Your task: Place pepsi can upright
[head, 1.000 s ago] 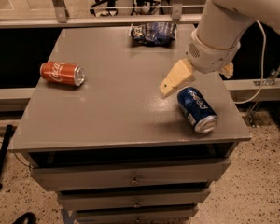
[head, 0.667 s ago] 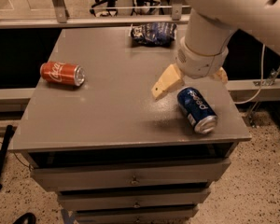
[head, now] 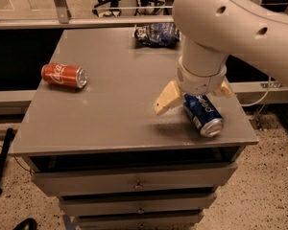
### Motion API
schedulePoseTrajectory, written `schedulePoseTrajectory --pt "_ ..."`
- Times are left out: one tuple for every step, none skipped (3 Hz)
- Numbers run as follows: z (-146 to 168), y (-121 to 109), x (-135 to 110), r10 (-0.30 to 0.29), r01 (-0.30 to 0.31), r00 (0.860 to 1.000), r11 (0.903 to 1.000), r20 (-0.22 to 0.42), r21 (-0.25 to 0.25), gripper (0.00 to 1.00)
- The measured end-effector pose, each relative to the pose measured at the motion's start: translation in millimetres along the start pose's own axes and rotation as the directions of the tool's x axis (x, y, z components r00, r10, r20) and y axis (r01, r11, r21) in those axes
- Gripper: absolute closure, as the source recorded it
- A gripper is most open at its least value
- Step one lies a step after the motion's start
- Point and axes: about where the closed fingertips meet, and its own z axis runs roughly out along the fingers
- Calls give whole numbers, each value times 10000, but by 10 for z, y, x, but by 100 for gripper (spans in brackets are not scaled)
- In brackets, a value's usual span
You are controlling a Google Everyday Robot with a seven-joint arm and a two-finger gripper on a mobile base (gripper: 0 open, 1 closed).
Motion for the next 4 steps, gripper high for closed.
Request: schedulePoseTrajectory --pt "80 -138 56 -30 24 9996 9998 263 222 0" --pt "167 -246 68 -118 108 9992 9996 375 256 0" --pt "242 -323 27 -251 244 9992 9995 321 223 0" --pt "298 -344 -28 -421 419 9990 9989 119 189 17"
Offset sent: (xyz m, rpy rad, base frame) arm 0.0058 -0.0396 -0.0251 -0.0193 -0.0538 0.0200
